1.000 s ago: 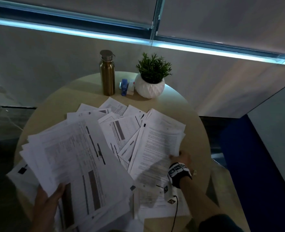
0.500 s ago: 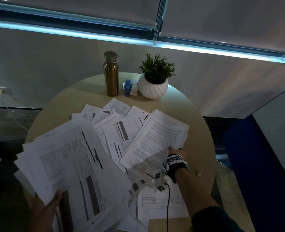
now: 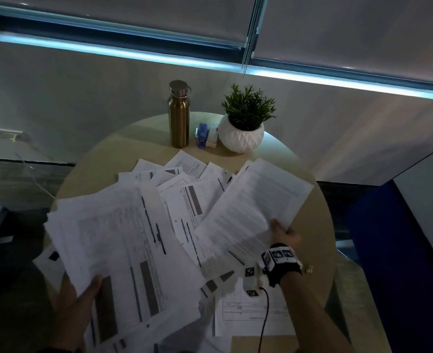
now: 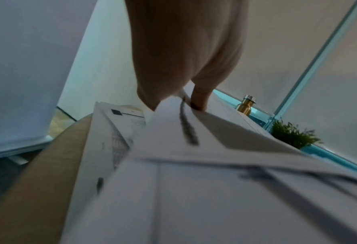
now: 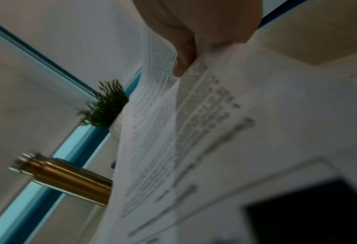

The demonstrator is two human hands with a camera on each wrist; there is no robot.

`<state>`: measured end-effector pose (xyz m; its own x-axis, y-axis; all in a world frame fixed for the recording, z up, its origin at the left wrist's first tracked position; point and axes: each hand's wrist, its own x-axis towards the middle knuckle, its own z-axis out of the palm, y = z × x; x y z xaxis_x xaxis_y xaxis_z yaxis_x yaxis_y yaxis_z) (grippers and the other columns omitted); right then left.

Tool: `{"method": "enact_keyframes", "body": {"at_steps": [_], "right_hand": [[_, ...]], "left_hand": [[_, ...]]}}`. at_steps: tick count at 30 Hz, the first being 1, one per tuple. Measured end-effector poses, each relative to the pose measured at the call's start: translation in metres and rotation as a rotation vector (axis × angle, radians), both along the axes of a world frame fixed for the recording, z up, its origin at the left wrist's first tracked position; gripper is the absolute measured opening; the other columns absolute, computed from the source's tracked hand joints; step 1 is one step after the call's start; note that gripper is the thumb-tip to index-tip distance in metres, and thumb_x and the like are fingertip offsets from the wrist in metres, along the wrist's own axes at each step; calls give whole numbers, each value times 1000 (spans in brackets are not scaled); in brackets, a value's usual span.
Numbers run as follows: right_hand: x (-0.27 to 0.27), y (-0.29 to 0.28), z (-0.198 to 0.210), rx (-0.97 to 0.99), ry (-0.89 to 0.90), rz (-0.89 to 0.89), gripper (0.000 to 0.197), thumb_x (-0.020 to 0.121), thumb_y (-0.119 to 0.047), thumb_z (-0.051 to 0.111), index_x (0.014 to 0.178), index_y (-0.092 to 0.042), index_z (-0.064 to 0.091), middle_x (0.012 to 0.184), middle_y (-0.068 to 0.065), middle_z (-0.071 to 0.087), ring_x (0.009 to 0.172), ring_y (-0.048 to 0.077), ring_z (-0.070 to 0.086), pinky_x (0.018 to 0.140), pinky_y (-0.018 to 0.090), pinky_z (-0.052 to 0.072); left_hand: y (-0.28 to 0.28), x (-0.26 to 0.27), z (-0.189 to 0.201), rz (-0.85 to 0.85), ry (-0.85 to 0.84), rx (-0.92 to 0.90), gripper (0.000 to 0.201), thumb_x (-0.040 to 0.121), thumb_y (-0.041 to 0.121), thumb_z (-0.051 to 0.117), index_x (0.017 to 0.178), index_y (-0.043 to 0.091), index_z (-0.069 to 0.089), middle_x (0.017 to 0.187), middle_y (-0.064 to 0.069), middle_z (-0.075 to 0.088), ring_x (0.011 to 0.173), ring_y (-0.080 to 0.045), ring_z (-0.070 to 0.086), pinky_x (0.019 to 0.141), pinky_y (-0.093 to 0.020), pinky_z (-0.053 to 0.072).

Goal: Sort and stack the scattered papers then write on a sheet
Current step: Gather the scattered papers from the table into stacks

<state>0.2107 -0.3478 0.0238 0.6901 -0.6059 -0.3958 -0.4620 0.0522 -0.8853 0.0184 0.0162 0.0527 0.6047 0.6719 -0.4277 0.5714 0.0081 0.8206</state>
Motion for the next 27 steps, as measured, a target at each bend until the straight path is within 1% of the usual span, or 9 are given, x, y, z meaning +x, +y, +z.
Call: {"method": "enact_keyframes", "body": {"at_steps": [4, 7, 10, 12, 16, 18, 20, 24, 27], "right_hand": [[-1, -5, 24, 76, -156, 29, 21, 75, -13, 76, 88, 2, 69, 77, 8, 66, 78, 25, 65, 70, 29, 50], [-5, 12, 39, 154, -161, 217, 13, 75, -17, 77, 79, -9, 68, 80, 7, 70, 78, 24, 67, 73, 33, 57], [-14, 41, 44, 104, -163, 442, 30, 75, -24, 77, 79, 4, 66, 75, 15, 69, 73, 23, 64, 67, 40, 58], [-20, 59, 44, 41, -149, 539, 50, 73, -29, 78, 86, 16, 58, 73, 18, 64, 71, 22, 61, 64, 40, 55], [-31, 79, 44, 26, -94, 710, 22, 78, -27, 73, 93, -12, 68, 98, 10, 71, 91, 28, 68, 81, 45, 58], [-37, 84, 42, -12, -109, 761, 25, 80, -29, 71, 100, -15, 65, 104, 9, 70, 93, 26, 68, 83, 48, 58], [-41, 87, 42, -29, -156, 714, 30, 81, -23, 71, 104, -10, 57, 104, 12, 69, 89, 24, 69, 77, 45, 60], [-52, 85, 54, 92, -392, 518, 48, 80, -6, 71, 113, -14, 36, 101, 9, 67, 87, 22, 70, 67, 35, 61], [-59, 81, 63, 191, -505, 436, 51, 80, 0, 68, 120, -11, 39, 98, 8, 69, 89, 19, 70, 72, 32, 60]], "left_hand": [[-5, 24, -7, -105, 27, 28, 52, 90, 27, 56, 137, 23, 34, 128, -7, 48, 120, -34, 46, 99, -54, 36], [-6, 44, -21, -224, -47, 104, 51, 88, 33, 57, 132, 12, 41, 122, -13, 52, 115, -37, 50, 93, -47, 40], [-19, 64, -16, -305, -182, 13, 53, 88, 12, 60, 137, 12, 38, 128, -2, 48, 115, -22, 48, 95, -42, 40], [-31, 78, -9, -324, -254, -64, 50, 91, 14, 56, 137, 14, 39, 133, -3, 49, 117, -23, 49, 97, -45, 42], [-55, 94, 6, -337, -310, -227, 32, 99, 32, 38, 117, 14, 57, 113, -9, 63, 103, -21, 59, 95, -43, 44], [-62, 93, 1, -374, -282, -310, 49, 93, 54, 39, 128, 22, 53, 131, -3, 56, 119, -18, 52, 105, -43, 37], [-67, 87, -3, -433, -260, -354, 67, 82, 68, 48, 139, 32, 40, 144, 1, 46, 131, -18, 44, 110, -48, 33], [-78, 73, 28, -485, -444, -297, 50, 75, 39, 72, 119, 35, 49, 108, 25, 68, 102, 2, 63, 94, -31, 51], [-79, 59, 36, -557, -529, -246, 82, 53, 61, 77, 122, 46, 34, 112, 43, 56, 107, 15, 54, 88, -14, 49]]}}
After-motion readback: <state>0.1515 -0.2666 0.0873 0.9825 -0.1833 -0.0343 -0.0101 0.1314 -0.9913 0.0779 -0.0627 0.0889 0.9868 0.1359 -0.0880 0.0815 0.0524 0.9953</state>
